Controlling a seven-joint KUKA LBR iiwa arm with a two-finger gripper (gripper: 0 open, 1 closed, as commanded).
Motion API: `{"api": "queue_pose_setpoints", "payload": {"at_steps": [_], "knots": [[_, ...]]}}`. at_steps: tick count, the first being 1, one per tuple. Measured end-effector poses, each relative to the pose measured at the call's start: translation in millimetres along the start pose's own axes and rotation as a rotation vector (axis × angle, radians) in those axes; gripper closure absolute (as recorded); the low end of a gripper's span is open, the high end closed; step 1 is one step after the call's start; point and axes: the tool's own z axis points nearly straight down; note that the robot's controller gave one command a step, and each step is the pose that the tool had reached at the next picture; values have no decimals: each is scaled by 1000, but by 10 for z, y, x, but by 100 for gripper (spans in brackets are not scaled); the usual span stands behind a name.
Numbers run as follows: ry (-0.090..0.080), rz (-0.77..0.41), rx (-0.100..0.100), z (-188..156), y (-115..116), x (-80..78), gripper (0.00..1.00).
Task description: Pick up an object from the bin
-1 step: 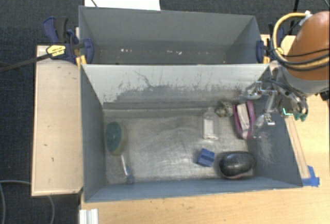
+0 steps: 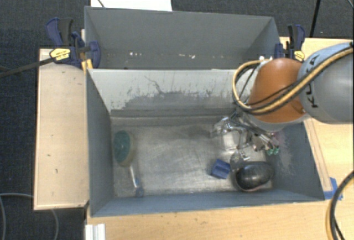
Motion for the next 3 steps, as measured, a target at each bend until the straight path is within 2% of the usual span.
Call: {"api": "queue_pose_setpoints", "payload": {"at_steps": [1,2,3], "knots": [[-12,-274,7,69,244,521,0],[-14,-278,8,47,241,510,100],[-8,-505,8,-1376,165,665,100]]}}
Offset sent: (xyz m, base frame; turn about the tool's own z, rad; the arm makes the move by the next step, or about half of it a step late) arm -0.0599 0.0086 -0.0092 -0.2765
